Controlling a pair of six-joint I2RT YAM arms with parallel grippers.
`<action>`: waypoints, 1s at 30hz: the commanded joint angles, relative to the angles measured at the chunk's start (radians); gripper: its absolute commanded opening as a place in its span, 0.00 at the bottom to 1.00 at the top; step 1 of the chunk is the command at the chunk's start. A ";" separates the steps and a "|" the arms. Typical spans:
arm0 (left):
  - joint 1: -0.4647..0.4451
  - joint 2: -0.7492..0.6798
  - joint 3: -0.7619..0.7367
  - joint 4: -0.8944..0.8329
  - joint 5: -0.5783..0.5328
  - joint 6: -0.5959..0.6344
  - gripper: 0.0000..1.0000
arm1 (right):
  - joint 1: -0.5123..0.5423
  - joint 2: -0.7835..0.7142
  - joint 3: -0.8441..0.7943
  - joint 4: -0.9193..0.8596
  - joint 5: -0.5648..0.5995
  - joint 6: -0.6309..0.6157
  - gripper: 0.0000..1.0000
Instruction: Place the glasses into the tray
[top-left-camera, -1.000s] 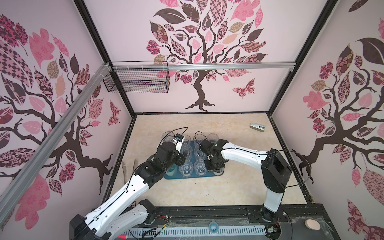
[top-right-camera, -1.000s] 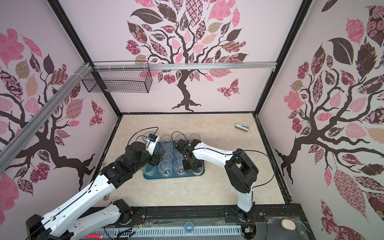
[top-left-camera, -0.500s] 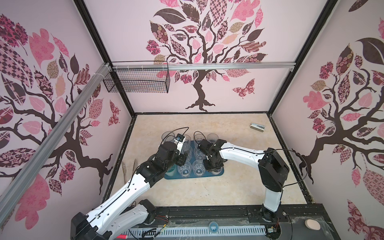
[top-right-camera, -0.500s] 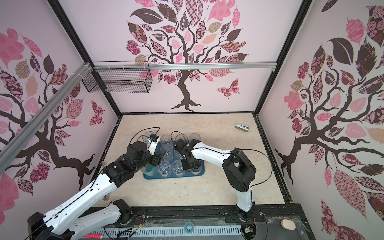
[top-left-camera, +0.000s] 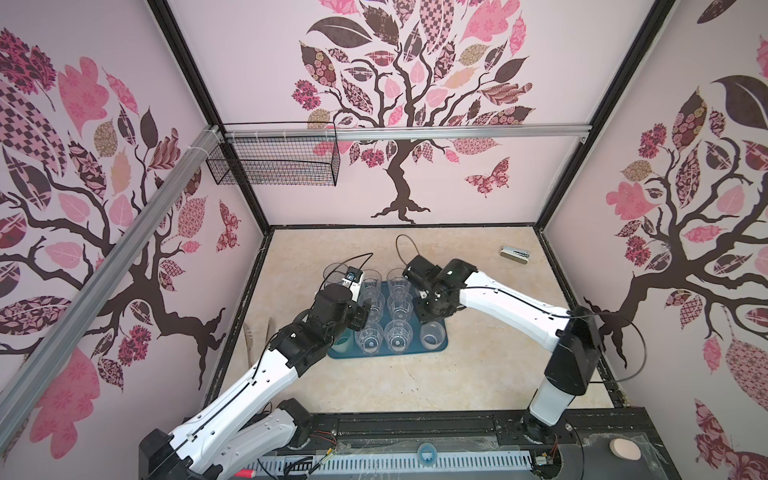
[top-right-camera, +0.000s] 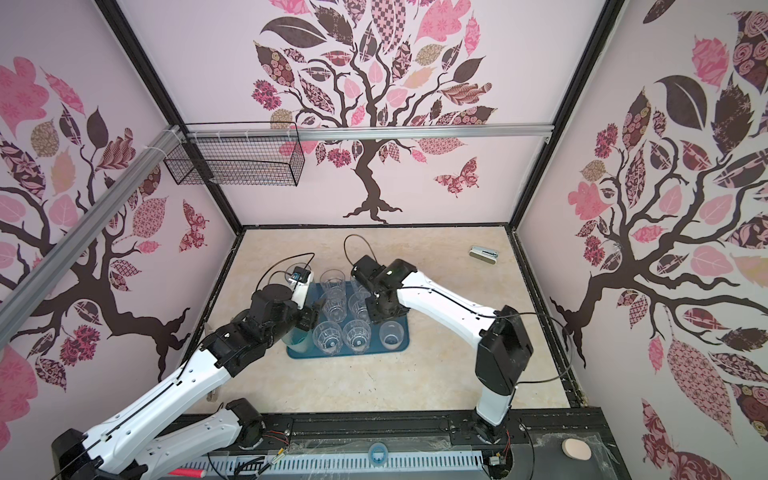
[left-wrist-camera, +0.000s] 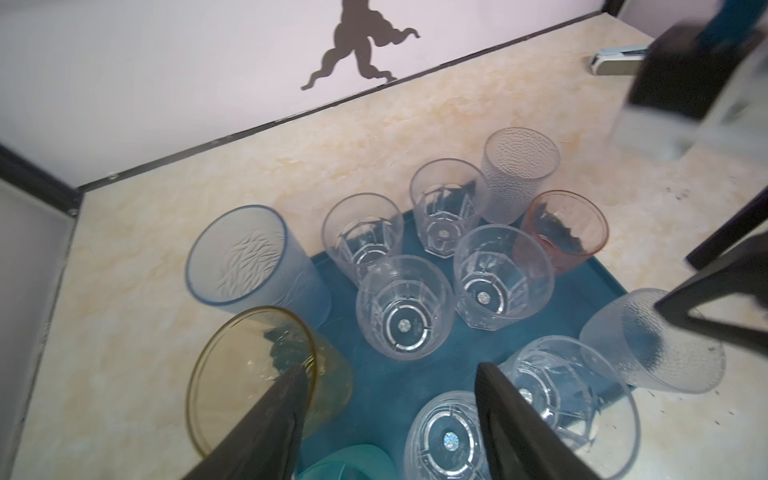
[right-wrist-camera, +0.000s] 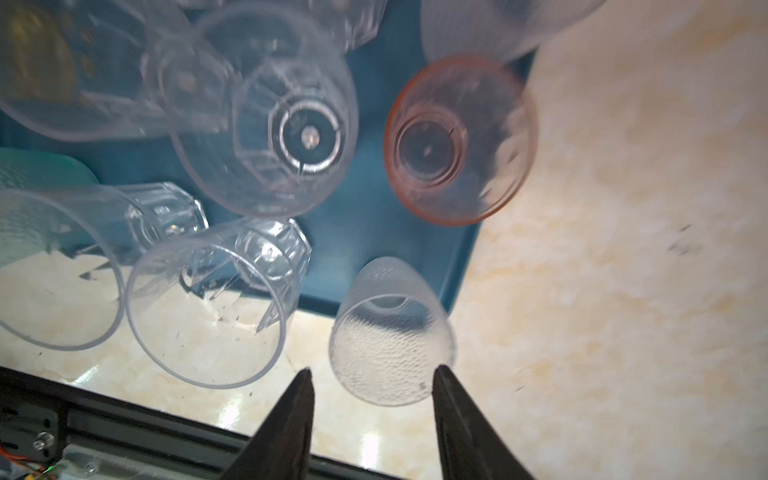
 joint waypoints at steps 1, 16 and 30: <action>0.139 -0.107 -0.041 0.041 -0.158 -0.098 0.68 | -0.198 -0.179 -0.053 0.104 0.133 -0.023 0.59; 0.483 0.033 -0.438 0.764 -0.506 -0.085 0.69 | -0.503 -0.560 -1.121 1.659 0.639 -0.433 1.00; 0.502 0.353 -0.551 1.200 -0.330 -0.023 0.71 | -0.548 -0.196 -1.241 2.093 0.473 -0.483 1.00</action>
